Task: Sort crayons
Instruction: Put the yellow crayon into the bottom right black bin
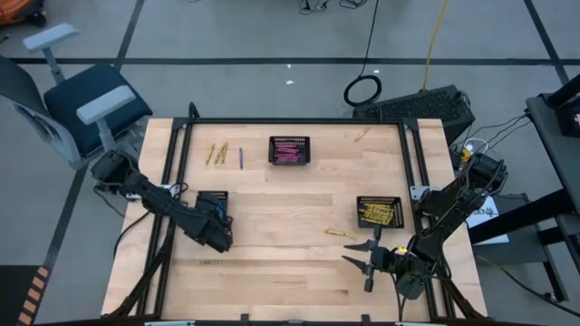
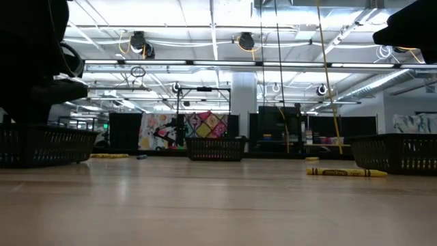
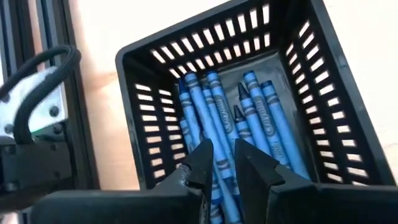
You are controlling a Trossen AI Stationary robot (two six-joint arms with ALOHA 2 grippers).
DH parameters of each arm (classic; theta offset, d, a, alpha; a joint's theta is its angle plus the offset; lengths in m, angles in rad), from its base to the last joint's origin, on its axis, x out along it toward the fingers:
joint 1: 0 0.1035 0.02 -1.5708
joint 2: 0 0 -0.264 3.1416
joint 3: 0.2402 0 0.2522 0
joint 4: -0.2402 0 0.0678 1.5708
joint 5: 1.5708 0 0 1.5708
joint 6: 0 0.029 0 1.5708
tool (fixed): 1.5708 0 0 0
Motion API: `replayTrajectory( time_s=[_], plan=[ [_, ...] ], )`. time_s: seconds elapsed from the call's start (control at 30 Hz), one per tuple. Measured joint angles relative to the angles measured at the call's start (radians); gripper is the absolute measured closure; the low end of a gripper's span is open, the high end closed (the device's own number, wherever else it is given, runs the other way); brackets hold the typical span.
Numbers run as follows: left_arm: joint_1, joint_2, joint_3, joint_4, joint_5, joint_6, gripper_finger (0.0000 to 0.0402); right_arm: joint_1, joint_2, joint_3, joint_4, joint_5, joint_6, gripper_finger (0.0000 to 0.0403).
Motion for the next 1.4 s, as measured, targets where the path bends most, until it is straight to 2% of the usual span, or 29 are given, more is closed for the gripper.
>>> replayTrajectory(
  time_s=[0.2, 0.27, 0.47, 0.67, 0.8, 0.87, 0.93, 0.97, 1.17, 1.23, 1.3, 1.4],
  plan=[
    [0.01, -0.074, 0.039, -0.087, -0.005, 0.042, 0.0342, 0.0, 0.0, 0.0, 0.0, 0.0, 0.003, 0.0289],
    [-0.002, -0.115, 0.076, -0.109, -0.058, 0.043, 0.0342, 0.0, 0.0, 0.0, 0.0, 0.0, 0.003, 0.0289],
    [-0.011, -0.194, 0.164, -0.018, -0.34, 0.189, 0.0342, -0.002, 0.0, 0.0, 0.0, 0.0, 0.027, 0.0289],
    [0.016, -0.184, 0.169, 0.224, -0.695, 0.398, 0.0342, -0.002, 0.0, 0.0, 0.0, -0.015, 0.081, 0.0289],
    [0.027, -0.131, 0.169, 0.482, -0.917, 0.647, 0.0342, -0.01, 0.0, -0.001, -0.001, -0.105, 0.062, 0.0289],
    [0.032, -0.097, 0.169, 0.626, -0.963, 0.834, 0.0342, -0.019, 0.0, -0.001, -0.001, -0.142, 0.06, 0.0289],
    [0.043, -0.064, 0.169, 0.757, -0.942, 1.015, 0.0343, -0.032, 0.0, -0.001, -0.002, -0.183, 0.06, 0.0289],
    [0.052, -0.051, 0.169, 0.821, -0.896, 1.098, 0.0343, -0.044, 0.0, -0.001, -0.004, -0.21, 0.051, 0.0289],
    [0.097, 0.031, 0.169, 1.225, -0.384, 1.561, 0.0343, -0.204, -0.01, -0.001, -0.036, -0.475, 0.006, 0.0289],
    [0.096, 0.063, 0.169, 1.363, -0.239, 1.645, 0.0343, -0.272, -0.009, -0.001, -0.086, -0.553, 0.003, 0.0289],
    [0.09, 0.096, 0.169, 1.486, -0.139, 1.673, 0.0343, -0.338, -0.008, -0.001, -0.137, -0.622, -0.002, 0.0289],
    [0.063, 0.138, 0.169, 1.612, -0.097, 1.665, 0.0343, -0.417, -0.007, -0.001, -0.207, -0.709, -0.031, 0.0289]
  ],
)
